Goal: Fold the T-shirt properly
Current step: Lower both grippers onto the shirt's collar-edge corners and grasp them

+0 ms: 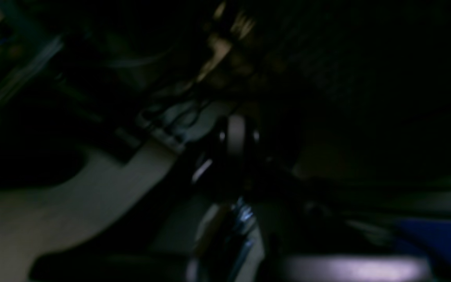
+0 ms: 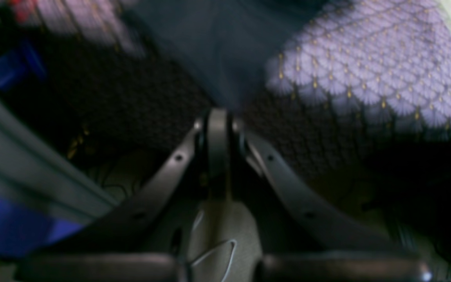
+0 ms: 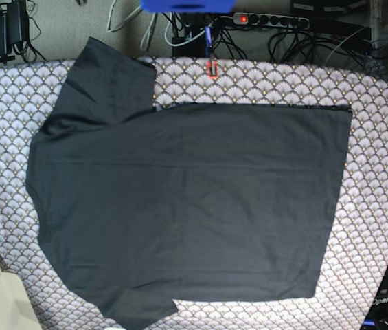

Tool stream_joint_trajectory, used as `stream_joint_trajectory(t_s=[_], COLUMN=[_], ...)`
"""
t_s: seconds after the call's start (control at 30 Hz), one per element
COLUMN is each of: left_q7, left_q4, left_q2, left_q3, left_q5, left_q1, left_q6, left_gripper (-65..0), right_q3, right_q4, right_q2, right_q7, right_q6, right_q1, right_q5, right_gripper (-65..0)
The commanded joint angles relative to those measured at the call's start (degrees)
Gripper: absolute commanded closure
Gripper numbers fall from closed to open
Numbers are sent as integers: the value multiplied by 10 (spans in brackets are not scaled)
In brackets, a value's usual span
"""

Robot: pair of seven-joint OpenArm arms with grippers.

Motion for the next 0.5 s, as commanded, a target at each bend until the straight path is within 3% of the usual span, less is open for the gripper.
stream_joint_trajectory(t_s=[0.0, 0.13, 0.23, 0.33, 0.47], left_q7=[-14, -13, 0, 80, 191], left_q4=[37, 227, 354, 496, 662], left_q2=[-2, -8, -35, -70, -143], left_q3=[-1, -1, 1, -1, -1], left_q5=[-3, 0, 3, 3, 3], left_q1=[41, 137, 199, 249, 302], left_q6=[2, 51, 97, 156, 241], left_gripper=[0, 0, 0, 0, 0], right_q3=[0, -4, -5, -21, -20], right_q4=[41, 144, 194, 235, 270], right_q2=[2, 4, 4, 6, -9], right_q7=[-6, -103, -159, -213, -293], right_q6=[2, 3, 3, 13, 76], right_q1=[-17, -19, -17, -8, 15], right_q5=[4, 4, 4, 4, 12], right_gripper=[-10, -10, -11, -14, -15])
